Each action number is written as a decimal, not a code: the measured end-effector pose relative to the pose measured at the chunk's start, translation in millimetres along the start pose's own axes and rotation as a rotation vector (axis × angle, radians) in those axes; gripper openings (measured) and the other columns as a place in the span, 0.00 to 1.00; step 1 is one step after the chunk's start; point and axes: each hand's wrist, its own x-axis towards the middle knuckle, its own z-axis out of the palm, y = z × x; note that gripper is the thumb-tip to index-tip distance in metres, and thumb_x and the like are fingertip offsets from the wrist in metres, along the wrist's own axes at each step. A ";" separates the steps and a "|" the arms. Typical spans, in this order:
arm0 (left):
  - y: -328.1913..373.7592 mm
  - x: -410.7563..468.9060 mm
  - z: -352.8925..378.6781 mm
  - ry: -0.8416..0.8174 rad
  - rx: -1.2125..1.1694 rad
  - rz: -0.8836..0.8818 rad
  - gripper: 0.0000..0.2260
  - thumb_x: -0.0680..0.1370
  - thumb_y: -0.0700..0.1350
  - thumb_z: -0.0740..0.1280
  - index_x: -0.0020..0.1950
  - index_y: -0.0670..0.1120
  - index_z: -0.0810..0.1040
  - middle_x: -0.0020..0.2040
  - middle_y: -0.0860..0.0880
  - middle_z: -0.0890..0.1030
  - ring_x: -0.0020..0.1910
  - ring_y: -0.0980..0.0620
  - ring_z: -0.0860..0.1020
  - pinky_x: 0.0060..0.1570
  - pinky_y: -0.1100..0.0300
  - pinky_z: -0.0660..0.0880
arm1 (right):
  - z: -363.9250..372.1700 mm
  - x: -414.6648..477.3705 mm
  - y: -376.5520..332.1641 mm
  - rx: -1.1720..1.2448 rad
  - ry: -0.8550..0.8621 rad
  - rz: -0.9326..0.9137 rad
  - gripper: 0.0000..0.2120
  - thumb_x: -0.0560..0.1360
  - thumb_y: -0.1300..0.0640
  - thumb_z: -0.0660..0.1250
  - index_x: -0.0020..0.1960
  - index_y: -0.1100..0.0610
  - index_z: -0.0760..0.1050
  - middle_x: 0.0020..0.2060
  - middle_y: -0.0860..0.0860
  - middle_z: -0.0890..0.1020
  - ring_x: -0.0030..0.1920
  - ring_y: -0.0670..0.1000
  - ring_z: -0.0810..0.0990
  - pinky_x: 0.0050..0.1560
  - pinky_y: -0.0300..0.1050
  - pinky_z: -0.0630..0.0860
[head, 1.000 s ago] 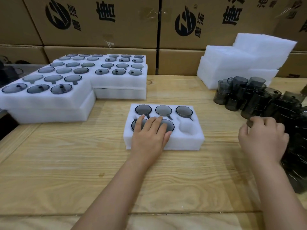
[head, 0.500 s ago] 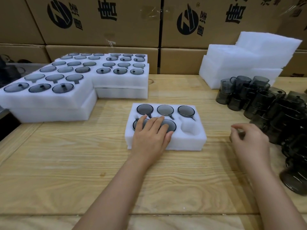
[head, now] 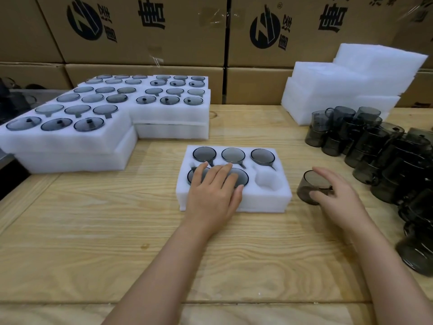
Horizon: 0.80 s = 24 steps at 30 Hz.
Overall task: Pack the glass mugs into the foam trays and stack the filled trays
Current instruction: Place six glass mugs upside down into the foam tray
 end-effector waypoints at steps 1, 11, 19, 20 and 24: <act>1.1 0.1 -0.4 -0.001 -0.016 0.000 0.15 0.78 0.47 0.59 0.49 0.41 0.83 0.54 0.45 0.83 0.50 0.45 0.82 0.61 0.46 0.67 | 2.2 0.1 1.2 -0.015 -0.007 0.001 0.27 0.72 0.63 0.68 0.69 0.52 0.69 0.67 0.50 0.70 0.67 0.53 0.67 0.68 0.49 0.63; 50.7 0.6 -5.1 -0.002 -0.458 0.076 0.20 0.74 0.45 0.67 0.63 0.37 0.75 0.55 0.44 0.81 0.52 0.46 0.78 0.61 0.49 0.70 | 27.6 -18.9 -37.4 0.368 0.427 0.039 0.24 0.68 0.46 0.73 0.62 0.48 0.72 0.53 0.51 0.73 0.51 0.54 0.77 0.51 0.54 0.76; 57.2 4.7 -7.2 -0.030 -0.569 -0.122 0.26 0.73 0.51 0.66 0.65 0.36 0.71 0.58 0.43 0.80 0.54 0.47 0.78 0.63 0.50 0.67 | 50.1 -41.4 -77.3 0.563 0.323 -0.067 0.25 0.66 0.35 0.70 0.54 0.47 0.66 0.52 0.47 0.76 0.46 0.48 0.77 0.46 0.36 0.74; 55.2 6.6 -7.6 -0.010 -0.579 -0.178 0.25 0.73 0.50 0.67 0.63 0.34 0.73 0.55 0.43 0.81 0.52 0.46 0.79 0.63 0.50 0.66 | 50.5 -42.8 -79.0 0.595 0.272 -0.083 0.22 0.65 0.35 0.68 0.52 0.45 0.66 0.49 0.42 0.77 0.42 0.46 0.77 0.42 0.34 0.73; 43.3 9.4 -15.3 -0.040 -0.774 -0.373 0.23 0.75 0.52 0.66 0.64 0.37 0.75 0.53 0.47 0.81 0.57 0.55 0.73 0.66 0.52 0.64 | 41.7 -43.8 -76.3 0.731 0.122 -0.225 0.12 0.70 0.46 0.64 0.52 0.47 0.69 0.49 0.41 0.79 0.42 0.46 0.76 0.43 0.39 0.72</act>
